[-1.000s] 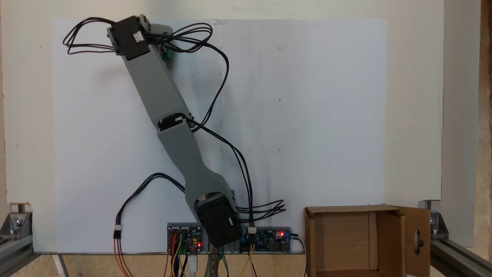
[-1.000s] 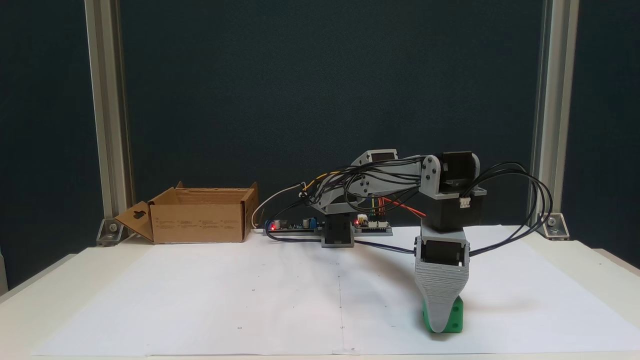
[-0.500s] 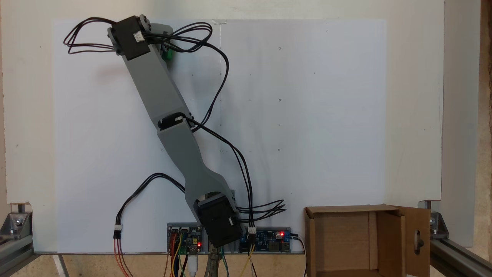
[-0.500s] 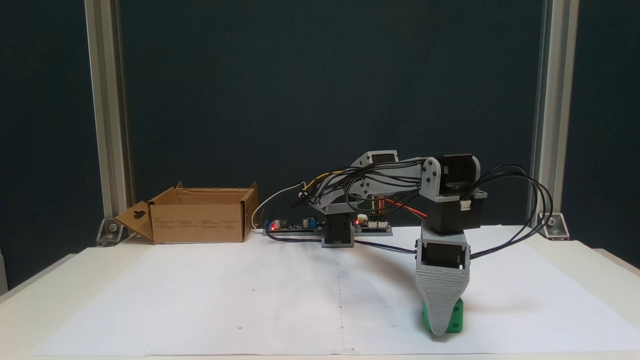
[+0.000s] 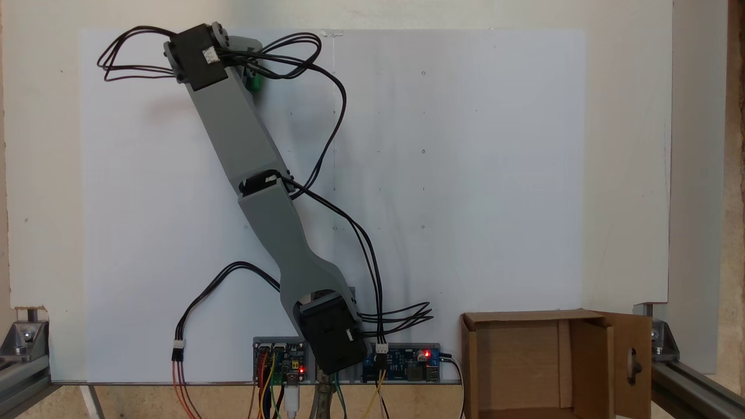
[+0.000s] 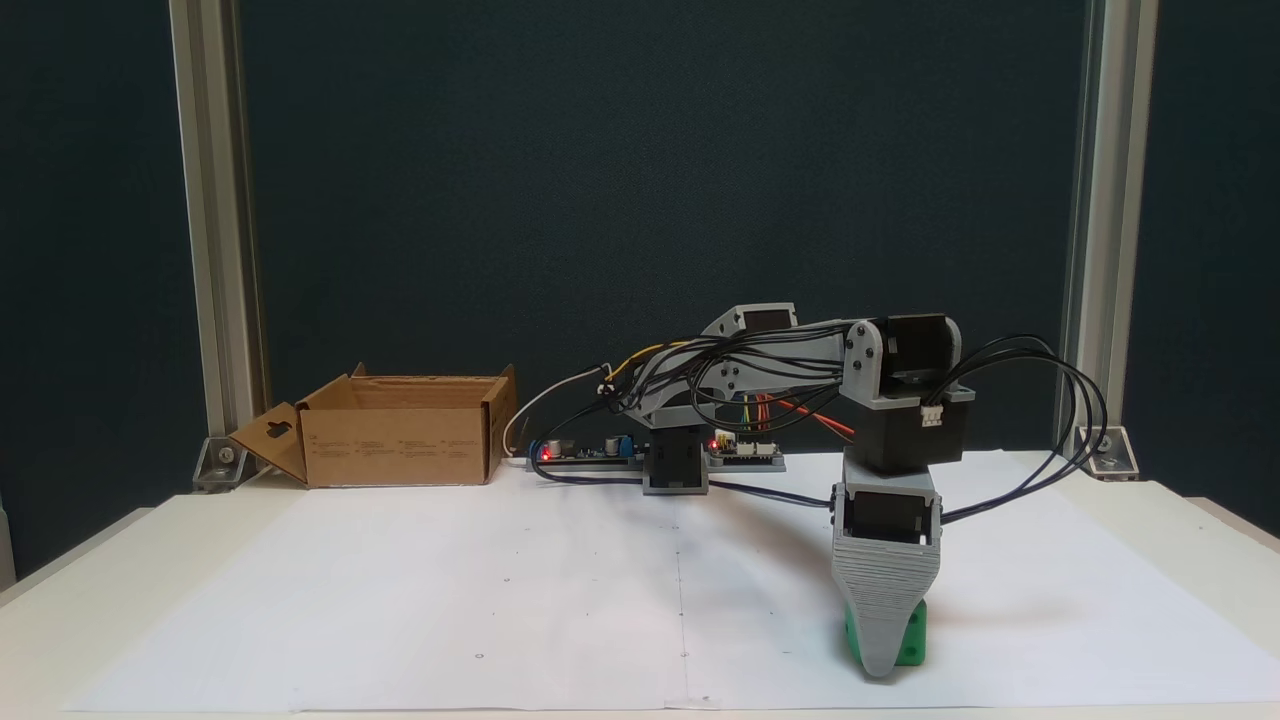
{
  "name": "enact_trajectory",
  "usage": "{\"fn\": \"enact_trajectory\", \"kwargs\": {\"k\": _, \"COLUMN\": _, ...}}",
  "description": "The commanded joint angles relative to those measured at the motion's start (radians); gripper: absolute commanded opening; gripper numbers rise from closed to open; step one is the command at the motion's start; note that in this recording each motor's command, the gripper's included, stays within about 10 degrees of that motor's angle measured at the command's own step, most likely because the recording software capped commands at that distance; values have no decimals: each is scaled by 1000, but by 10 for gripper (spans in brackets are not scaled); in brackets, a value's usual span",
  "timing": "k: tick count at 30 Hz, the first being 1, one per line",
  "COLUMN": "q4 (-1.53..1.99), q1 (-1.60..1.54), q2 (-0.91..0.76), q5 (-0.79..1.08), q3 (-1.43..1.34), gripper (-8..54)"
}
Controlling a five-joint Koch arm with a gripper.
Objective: Grasp a green dice and put it in the bin.
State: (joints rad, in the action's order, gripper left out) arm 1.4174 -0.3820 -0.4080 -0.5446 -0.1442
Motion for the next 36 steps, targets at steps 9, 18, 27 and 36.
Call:
{"fn": "enact_trajectory", "kwargs": {"k": 9, "q4": 0, "q1": 11, "q2": -15, "q5": -32, "q3": 72, "gripper": 306}}
{"fn": "enact_trajectory", "kwargs": {"k": 18, "q4": 2, "q1": 15, "q2": -15, "q5": -32, "q3": 72, "gripper": 119}}
{"fn": "enact_trajectory", "kwargs": {"k": 27, "q4": 15, "q1": 11, "q2": -17, "q5": -32, "q3": 72, "gripper": 119}}
{"fn": "enact_trajectory", "kwargs": {"k": 36, "q4": 97, "q1": 5, "q2": -25, "q5": -32, "q3": 72, "gripper": 119}}
